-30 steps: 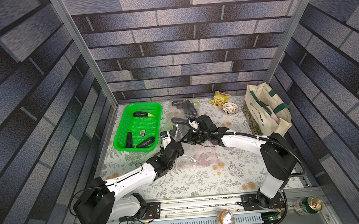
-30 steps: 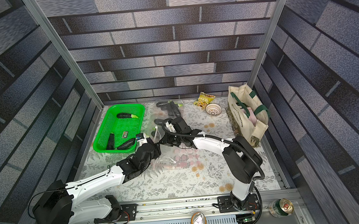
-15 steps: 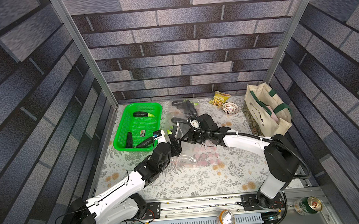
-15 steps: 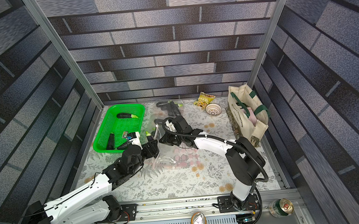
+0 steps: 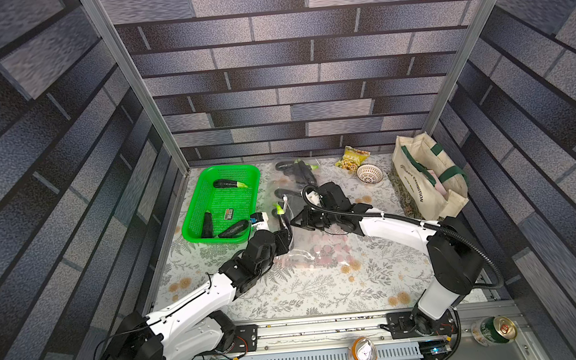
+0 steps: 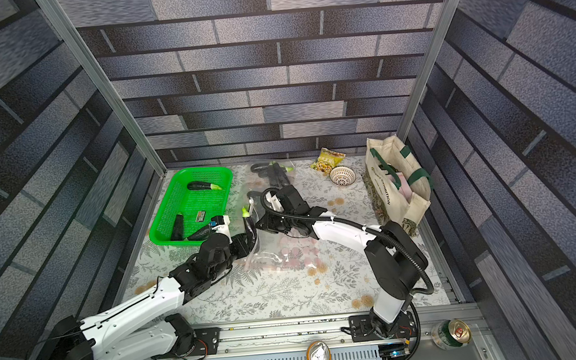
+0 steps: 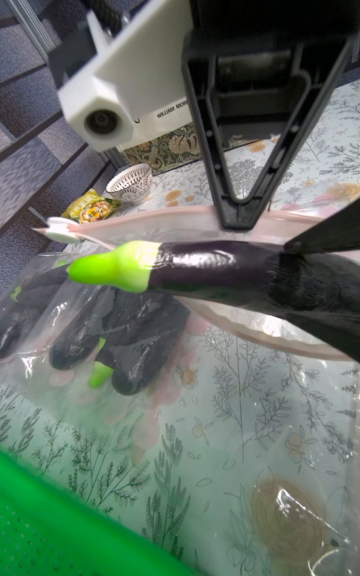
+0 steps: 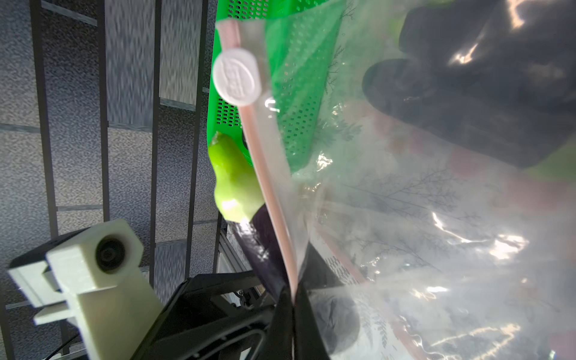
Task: Place the eggplant in a zip-top bag and seal the zipper
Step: Place the eggplant in the zipper food storage bag.
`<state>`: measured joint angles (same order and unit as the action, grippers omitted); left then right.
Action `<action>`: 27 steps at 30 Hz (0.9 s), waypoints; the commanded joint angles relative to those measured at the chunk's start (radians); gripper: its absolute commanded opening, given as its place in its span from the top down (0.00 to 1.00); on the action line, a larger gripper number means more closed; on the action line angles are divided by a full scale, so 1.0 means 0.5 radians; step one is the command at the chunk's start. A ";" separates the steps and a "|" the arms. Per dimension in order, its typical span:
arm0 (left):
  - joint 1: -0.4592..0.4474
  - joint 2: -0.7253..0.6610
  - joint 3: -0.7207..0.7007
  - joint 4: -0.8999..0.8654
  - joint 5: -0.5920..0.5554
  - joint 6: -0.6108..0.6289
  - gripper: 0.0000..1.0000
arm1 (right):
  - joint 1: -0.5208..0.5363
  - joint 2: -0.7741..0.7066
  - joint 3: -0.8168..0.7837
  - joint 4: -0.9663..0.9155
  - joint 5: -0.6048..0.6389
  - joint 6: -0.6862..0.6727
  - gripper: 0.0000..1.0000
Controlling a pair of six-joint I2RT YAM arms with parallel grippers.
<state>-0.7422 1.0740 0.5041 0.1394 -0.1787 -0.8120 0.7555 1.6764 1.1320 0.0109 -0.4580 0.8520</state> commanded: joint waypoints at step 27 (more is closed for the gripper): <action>0.148 -0.309 0.153 -0.657 0.193 -0.152 0.39 | 0.009 -0.251 0.054 -0.214 0.103 -0.136 1.00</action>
<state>-0.6701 0.8936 0.5957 -0.1562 -0.1329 -0.8631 0.7555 1.5894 1.1320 -0.0864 -0.3977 0.8021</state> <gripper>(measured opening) 0.615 0.046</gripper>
